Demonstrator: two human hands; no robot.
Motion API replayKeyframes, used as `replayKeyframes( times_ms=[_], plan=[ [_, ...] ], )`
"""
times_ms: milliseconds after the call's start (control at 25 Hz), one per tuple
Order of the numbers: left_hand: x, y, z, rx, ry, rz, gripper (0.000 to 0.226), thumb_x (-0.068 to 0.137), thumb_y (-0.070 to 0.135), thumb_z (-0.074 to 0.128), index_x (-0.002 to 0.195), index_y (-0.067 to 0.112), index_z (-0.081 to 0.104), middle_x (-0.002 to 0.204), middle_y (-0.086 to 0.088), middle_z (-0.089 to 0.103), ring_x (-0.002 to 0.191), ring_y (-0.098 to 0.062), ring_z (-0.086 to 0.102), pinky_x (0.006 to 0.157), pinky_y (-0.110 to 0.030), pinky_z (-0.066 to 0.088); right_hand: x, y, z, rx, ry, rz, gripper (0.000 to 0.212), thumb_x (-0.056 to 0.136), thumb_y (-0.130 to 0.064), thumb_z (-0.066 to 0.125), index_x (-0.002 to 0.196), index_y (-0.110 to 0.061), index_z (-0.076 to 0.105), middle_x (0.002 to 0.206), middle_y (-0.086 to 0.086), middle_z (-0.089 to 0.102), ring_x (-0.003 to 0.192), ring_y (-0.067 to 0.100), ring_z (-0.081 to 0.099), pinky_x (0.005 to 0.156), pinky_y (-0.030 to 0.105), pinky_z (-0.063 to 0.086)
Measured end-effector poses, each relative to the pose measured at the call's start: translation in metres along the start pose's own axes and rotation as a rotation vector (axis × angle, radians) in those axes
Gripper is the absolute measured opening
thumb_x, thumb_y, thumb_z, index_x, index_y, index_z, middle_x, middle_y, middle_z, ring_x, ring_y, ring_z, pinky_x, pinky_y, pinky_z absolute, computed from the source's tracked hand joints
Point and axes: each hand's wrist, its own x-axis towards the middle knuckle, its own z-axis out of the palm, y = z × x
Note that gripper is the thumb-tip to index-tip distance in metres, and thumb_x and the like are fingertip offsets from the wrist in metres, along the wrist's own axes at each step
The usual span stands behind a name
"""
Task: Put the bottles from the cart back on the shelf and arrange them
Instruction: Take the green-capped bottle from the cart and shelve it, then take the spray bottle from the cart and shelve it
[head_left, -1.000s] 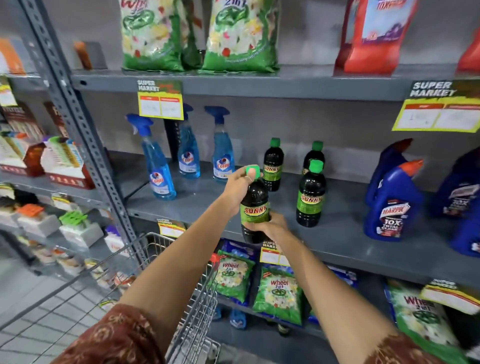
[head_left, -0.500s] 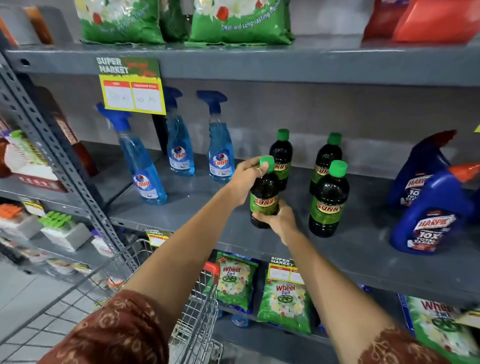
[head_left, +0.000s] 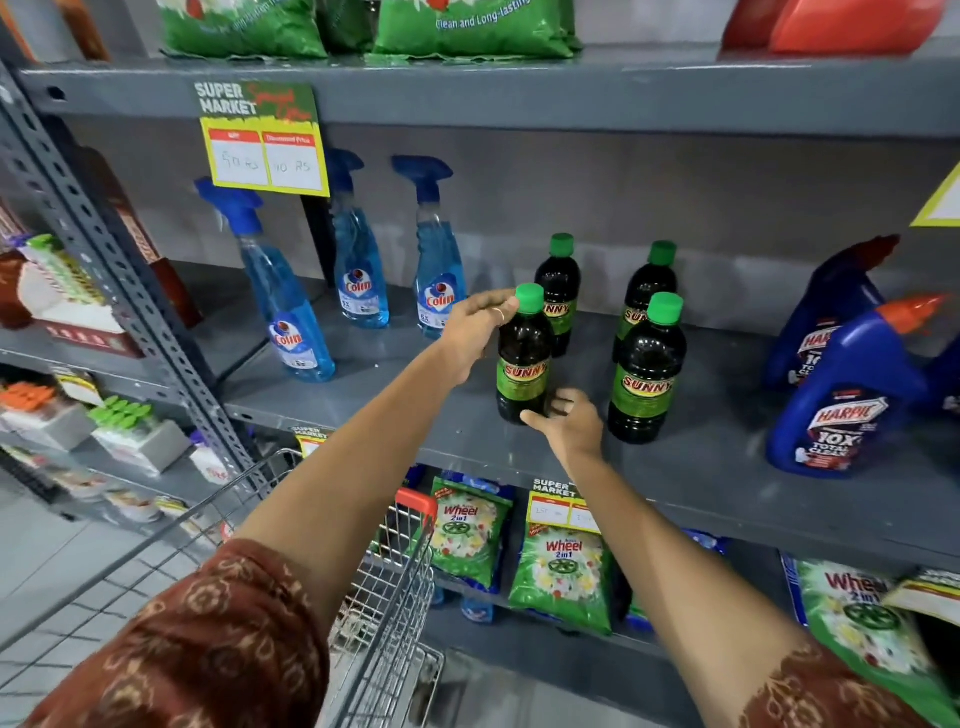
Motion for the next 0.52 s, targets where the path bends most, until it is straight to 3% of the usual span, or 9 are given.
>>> replayKeyframes(
  times_ms=[120,200,280,400,480,520],
  plan=[
    [-0.021,-0.012,-0.020,-0.010,0.115,-0.034,0.015,0.090,0.014,0.051,0.098,0.017,0.064,0.106,0.000,0.060,0.103,-0.014,0.053,0.083,-0.035,0.042,-0.015,0.001,-0.002,-0.040,-0.014,-0.022,0.043,0.068,-0.008,0.080,0.106,0.003,0.062,0.106,0.020,0.069,0.087,0.024,0.064,0.076,0.028,0.049],
    [-0.041,-0.024,-0.039,0.008,0.175,-0.065,0.019,0.090,0.011,0.049,0.081,0.023,0.061,0.107,-0.002,0.062,0.102,-0.016,0.057,0.085,-0.036,0.044,-0.028,0.004,0.005,-0.029,-0.060,-0.019,0.037,0.069,-0.010,0.079,0.100,0.002,0.064,0.095,0.017,0.068,0.080,0.022,0.061,0.076,0.035,0.052],
    [-0.065,-0.039,-0.063,0.034,0.248,-0.093,0.025,0.091,0.010,0.047,0.077,0.026,0.060,0.101,-0.001,0.065,0.094,-0.017,0.061,0.083,-0.035,0.045,-0.042,0.009,0.018,-0.007,-0.102,-0.024,0.030,0.069,-0.008,0.078,0.094,0.002,0.065,0.084,0.011,0.064,0.078,0.021,0.060,0.078,0.038,0.053],
    [-0.101,-0.061,-0.102,0.036,0.362,-0.114,0.030,0.090,0.005,0.044,0.073,0.024,0.059,0.076,0.005,0.065,0.072,-0.012,0.060,0.065,-0.026,0.045,-0.064,0.018,0.047,-0.037,-0.191,-0.047,0.023,0.070,-0.009,0.078,0.088,0.000,0.067,0.081,0.010,0.066,0.074,0.019,0.061,0.075,0.030,0.054],
    [-0.122,-0.075,-0.128,0.016,0.428,-0.146,0.030,0.090,0.003,0.044,0.072,0.021,0.058,0.053,0.011,0.065,0.056,-0.007,0.059,0.049,-0.018,0.041,-0.080,0.021,0.071,-0.060,-0.287,-0.086,0.020,0.070,-0.007,0.077,0.086,0.000,0.067,0.080,0.010,0.067,0.068,0.016,0.060,0.063,0.013,0.051],
    [-0.130,-0.081,-0.140,-0.002,0.455,-0.166,0.030,0.090,0.002,0.044,0.071,0.020,0.058,0.044,0.012,0.064,0.046,-0.003,0.059,0.044,-0.016,0.039,-0.088,0.022,0.083,-0.077,-0.329,-0.105,0.018,0.069,-0.005,0.077,0.084,0.000,0.068,0.079,0.011,0.068,0.068,0.016,0.059,0.058,0.013,0.048]
  ],
)
